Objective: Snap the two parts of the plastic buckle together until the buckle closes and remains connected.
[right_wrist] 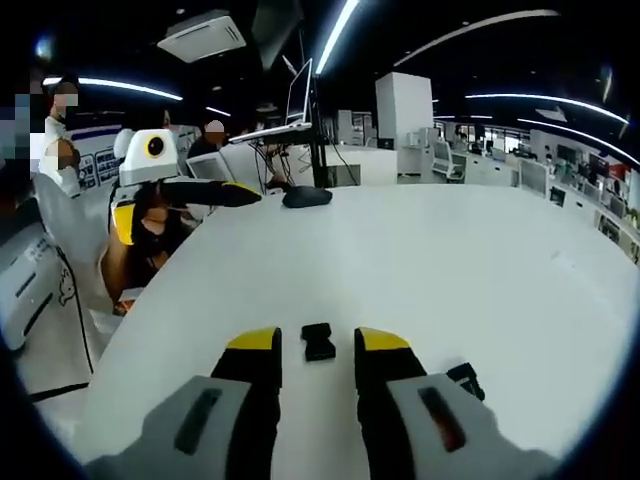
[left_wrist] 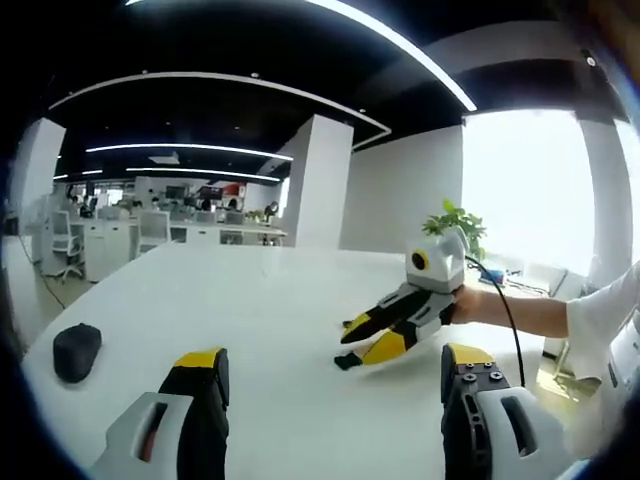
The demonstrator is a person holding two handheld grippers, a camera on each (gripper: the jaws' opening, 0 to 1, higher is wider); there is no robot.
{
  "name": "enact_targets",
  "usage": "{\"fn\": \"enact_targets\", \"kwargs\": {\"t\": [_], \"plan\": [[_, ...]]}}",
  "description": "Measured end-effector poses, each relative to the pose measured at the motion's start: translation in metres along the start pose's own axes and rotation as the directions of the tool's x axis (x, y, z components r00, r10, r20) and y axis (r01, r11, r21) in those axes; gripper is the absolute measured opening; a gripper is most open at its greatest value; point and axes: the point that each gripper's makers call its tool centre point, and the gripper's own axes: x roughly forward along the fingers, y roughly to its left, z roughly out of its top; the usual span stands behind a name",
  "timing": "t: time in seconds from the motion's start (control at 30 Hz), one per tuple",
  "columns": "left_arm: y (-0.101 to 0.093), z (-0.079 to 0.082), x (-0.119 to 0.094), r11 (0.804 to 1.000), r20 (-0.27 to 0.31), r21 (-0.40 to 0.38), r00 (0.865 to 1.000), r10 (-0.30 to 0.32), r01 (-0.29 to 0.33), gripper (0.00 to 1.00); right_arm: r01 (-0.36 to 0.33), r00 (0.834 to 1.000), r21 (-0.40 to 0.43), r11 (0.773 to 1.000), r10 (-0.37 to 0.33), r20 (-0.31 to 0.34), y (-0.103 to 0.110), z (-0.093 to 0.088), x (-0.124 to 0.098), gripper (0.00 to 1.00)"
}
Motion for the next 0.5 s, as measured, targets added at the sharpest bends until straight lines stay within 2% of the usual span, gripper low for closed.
{"fn": "enact_targets", "kwargs": {"t": [0.5], "plan": [[0.003, 0.009, 0.016, 1.000, -0.013, 0.007, 1.000, -0.026, 0.026, 0.88, -0.007, 1.000, -0.003, 1.000, 0.007, -0.008, -0.003, -0.003, 0.003, 0.25]]}}
